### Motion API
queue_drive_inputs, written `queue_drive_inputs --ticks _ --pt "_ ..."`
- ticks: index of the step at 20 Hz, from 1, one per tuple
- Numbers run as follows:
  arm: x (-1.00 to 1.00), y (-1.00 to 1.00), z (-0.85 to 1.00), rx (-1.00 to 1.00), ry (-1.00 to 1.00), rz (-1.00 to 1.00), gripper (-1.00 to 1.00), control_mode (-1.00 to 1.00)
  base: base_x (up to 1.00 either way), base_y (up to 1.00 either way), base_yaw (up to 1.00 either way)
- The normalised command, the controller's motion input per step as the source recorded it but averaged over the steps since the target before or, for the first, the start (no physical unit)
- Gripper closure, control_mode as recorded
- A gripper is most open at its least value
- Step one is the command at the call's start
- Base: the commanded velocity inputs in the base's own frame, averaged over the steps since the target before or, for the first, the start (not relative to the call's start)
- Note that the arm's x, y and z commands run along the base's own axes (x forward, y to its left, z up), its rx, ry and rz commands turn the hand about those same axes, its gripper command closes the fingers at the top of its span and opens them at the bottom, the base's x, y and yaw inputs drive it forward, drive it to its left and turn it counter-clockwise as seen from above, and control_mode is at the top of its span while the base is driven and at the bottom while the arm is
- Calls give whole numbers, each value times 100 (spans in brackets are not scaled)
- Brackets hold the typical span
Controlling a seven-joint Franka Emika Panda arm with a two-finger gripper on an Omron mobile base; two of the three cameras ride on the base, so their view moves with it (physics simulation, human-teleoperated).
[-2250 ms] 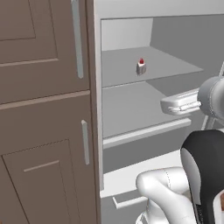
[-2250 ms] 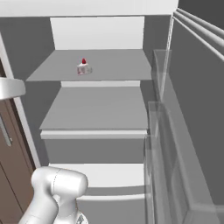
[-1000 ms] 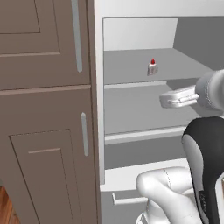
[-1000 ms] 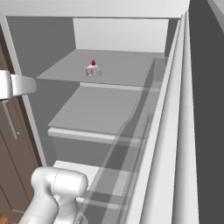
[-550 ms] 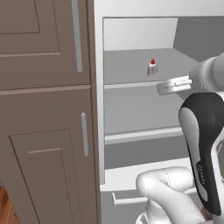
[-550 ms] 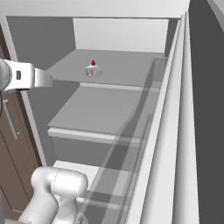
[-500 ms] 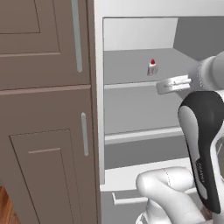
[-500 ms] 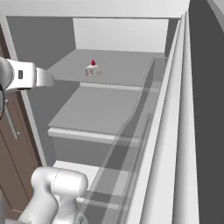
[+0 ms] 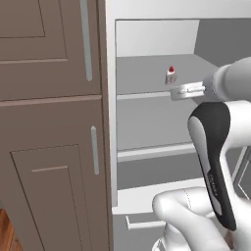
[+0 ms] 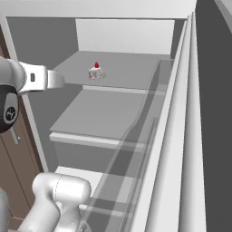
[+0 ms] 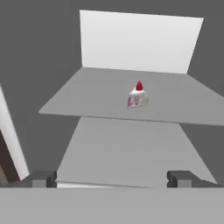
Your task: Take the cake and cupcake from the fridge and place them on the empty tray on the dining counter.
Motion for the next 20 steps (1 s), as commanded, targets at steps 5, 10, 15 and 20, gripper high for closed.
queue_drive_inputs --ticks 5,10,15,20 --pt "25 -13 -1 0 -16 -8 -100 -100 0 0 0" --pt "35 -22 2 3 1 -11 -100 -100 0 0 0" --pt "39 -22 4 6 14 -10 -100 -100 0 0 0" --pt "34 -16 0 0 0 -3 -100 -100 0 0 0"
